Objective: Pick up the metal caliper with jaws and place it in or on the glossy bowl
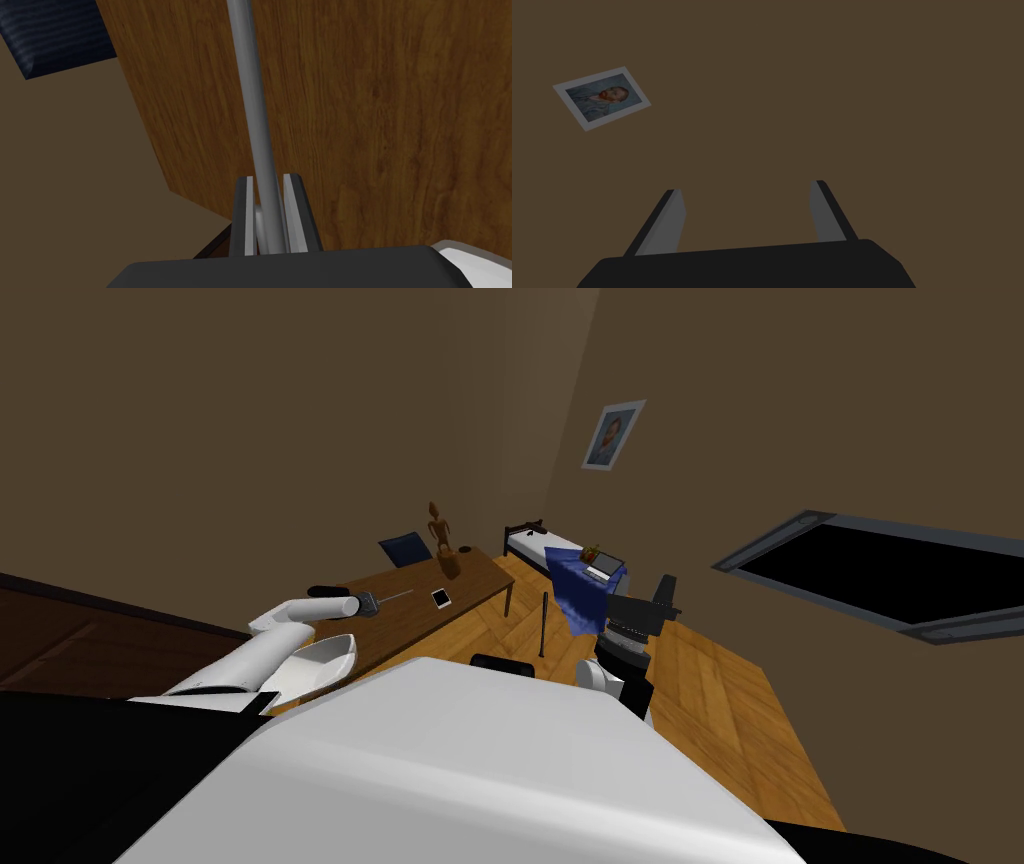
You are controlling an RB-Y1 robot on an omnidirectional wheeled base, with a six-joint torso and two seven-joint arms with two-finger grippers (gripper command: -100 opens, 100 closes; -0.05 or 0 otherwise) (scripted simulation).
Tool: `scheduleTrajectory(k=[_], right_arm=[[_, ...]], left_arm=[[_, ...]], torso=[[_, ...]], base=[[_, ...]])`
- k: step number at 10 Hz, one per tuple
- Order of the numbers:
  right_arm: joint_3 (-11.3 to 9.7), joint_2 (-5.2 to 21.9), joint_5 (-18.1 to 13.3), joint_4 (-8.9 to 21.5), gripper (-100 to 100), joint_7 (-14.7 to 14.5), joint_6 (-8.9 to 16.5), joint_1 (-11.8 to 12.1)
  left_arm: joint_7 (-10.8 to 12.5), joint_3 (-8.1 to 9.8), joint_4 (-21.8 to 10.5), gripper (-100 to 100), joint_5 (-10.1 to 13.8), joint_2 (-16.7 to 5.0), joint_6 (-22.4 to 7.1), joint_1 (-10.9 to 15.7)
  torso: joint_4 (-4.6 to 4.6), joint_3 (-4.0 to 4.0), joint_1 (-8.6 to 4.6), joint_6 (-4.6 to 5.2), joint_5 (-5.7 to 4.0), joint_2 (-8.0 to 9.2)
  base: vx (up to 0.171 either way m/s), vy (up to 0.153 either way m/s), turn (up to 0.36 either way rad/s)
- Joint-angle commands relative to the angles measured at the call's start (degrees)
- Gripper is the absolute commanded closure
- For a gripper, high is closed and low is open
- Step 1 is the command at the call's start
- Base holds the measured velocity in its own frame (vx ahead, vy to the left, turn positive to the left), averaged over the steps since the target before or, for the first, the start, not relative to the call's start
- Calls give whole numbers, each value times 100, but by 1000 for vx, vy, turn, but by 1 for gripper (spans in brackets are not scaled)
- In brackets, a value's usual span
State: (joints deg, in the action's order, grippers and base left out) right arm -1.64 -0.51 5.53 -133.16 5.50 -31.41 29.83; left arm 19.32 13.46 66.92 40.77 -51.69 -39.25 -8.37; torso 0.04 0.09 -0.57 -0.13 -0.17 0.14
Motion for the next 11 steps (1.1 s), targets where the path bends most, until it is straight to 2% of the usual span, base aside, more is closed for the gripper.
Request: scheduleTrajectory(k=[1,2,6,11], right_arm=[[0,0,0,0,0,0,0,0],[0,0,0,0,0,0,0,0],[1,1,0,0,0,0,0,-1],[1,1,0,0,0,0,0,-1]], left_arm=[[14,63,65,100,52,-179,-106,-112],[28,88,76,100,70,-297,-225,-164],[15,106,8,100,138,-504,-559,-281],[-38,83,-172,100,257,-715,-1066,-434]], torso=[[0,0,0,0,0,0],[-1,1,10,-3,2,2],[-2,11,55,-10,15,26],[-5,12,70,-12,22,32]], base=[[-17,-96,58],[-45,-76,80],[-83,-14,56],[-94,32,53]])
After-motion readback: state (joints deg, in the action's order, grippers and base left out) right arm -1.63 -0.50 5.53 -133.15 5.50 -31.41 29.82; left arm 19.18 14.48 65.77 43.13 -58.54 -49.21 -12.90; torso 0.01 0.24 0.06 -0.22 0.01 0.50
